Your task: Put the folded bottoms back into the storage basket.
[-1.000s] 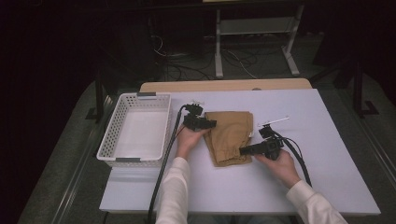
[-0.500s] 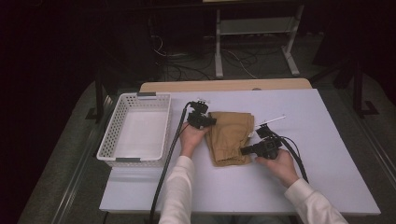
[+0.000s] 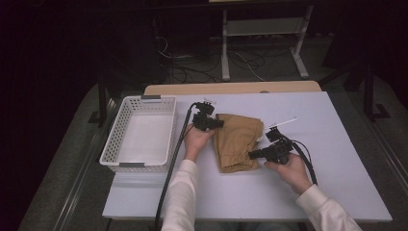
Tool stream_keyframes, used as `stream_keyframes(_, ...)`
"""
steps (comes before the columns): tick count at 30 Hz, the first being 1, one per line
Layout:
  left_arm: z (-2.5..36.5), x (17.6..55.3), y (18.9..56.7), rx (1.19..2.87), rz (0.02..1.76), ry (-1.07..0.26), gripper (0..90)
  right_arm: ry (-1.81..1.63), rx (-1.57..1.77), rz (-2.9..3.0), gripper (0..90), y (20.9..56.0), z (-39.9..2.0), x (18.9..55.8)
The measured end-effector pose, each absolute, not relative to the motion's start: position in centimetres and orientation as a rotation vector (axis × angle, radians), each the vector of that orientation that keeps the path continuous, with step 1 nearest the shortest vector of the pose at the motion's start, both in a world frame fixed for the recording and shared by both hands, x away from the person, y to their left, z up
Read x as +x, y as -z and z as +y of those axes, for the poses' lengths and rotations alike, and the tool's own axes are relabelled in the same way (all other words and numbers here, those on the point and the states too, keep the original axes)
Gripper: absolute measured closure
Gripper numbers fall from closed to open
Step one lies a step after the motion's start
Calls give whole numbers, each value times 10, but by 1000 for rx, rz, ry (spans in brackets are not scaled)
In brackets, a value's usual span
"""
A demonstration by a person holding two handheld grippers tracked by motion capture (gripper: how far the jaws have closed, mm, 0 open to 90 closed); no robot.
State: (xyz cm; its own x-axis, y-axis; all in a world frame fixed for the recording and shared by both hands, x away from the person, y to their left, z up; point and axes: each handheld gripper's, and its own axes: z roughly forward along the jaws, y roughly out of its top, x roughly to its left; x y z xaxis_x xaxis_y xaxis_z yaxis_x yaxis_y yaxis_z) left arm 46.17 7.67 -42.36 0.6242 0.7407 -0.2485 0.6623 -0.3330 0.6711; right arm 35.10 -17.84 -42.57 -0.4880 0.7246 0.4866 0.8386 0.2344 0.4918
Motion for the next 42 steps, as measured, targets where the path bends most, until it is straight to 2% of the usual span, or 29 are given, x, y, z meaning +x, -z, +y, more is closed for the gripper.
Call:
stream_keyframes(18, 83, 459, 384, 2109, 1018, -159, 833, 1171, -1426, -2361, 813, 398, -178, 346)
stream_keyframes(42, 108, 455, 347, 2080, 982, -207, 832, 1256, -1348, -2399, 813, 360, -158, 345)
